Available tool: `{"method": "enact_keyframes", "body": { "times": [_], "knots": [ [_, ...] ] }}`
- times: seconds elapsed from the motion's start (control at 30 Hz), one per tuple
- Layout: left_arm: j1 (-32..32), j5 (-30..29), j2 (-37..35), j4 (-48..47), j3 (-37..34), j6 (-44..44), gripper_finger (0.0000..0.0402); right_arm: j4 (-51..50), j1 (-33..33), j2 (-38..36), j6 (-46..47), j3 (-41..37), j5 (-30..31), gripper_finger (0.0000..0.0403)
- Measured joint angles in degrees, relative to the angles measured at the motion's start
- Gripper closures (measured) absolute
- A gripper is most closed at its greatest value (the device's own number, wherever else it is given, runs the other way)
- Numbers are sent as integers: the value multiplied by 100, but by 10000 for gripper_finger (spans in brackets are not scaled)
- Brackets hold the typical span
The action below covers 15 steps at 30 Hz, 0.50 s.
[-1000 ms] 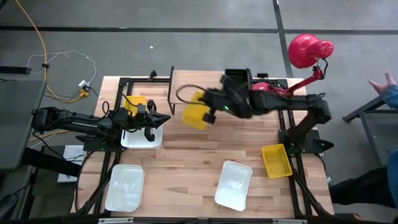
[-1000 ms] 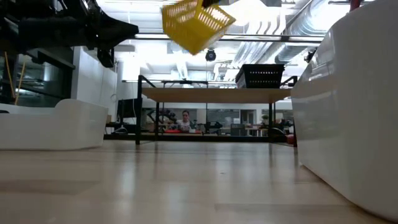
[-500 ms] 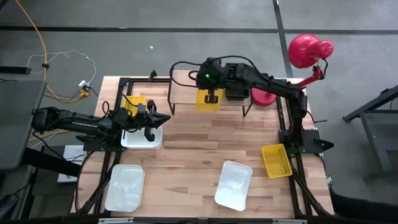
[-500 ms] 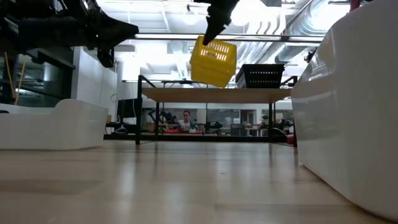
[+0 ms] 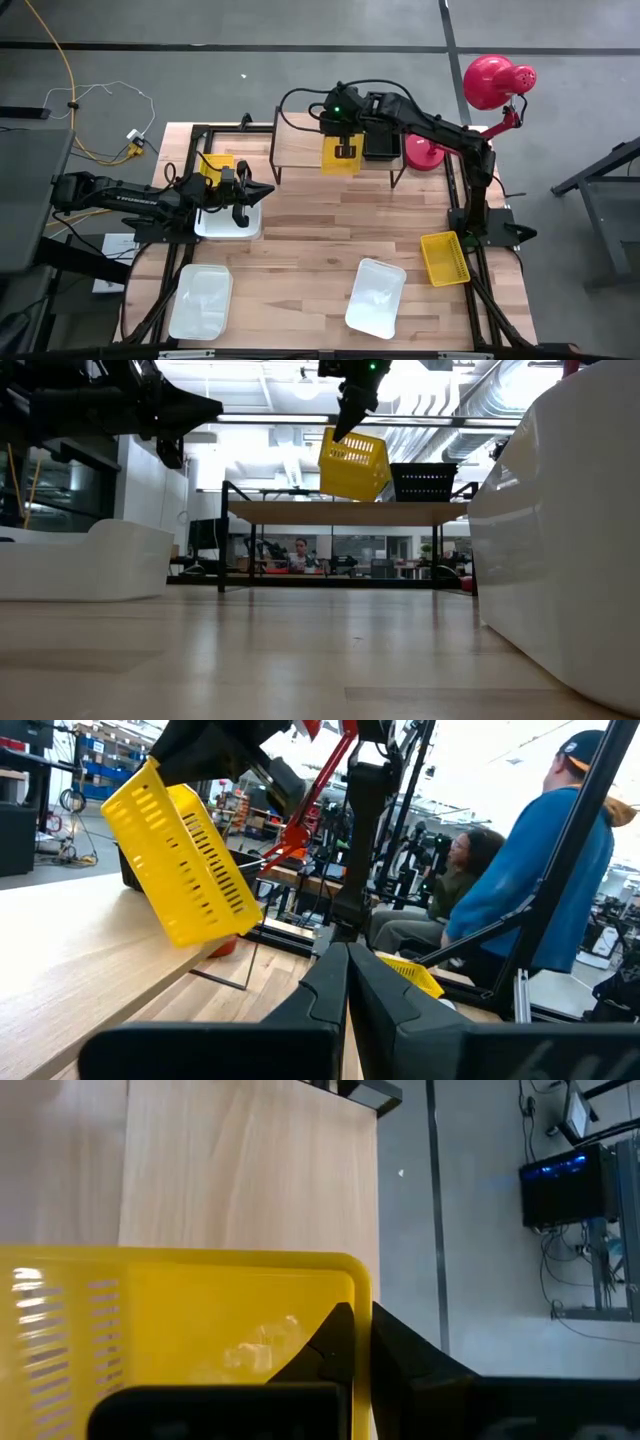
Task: Stack baskets on shelf by color
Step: Put the middle yellow bin on the shelf
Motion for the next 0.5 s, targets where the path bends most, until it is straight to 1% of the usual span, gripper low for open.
{"method": "enact_keyframes", "body": {
  "times": [0.1, 0.23, 0.5],
  "knots": [
    [1, 0, -1, -1, 0, 3, 402, 2, -38, 9, 0, -2, -5, 403],
    [-1, 2, 0, -1, 0, 2, 402, 39, -81, 107, 0, -10, -190, 403],
    [-1, 1, -1, -13, 0, 3, 402, 128, -205, 277, -1, -11, -195, 402]
  ]
}}
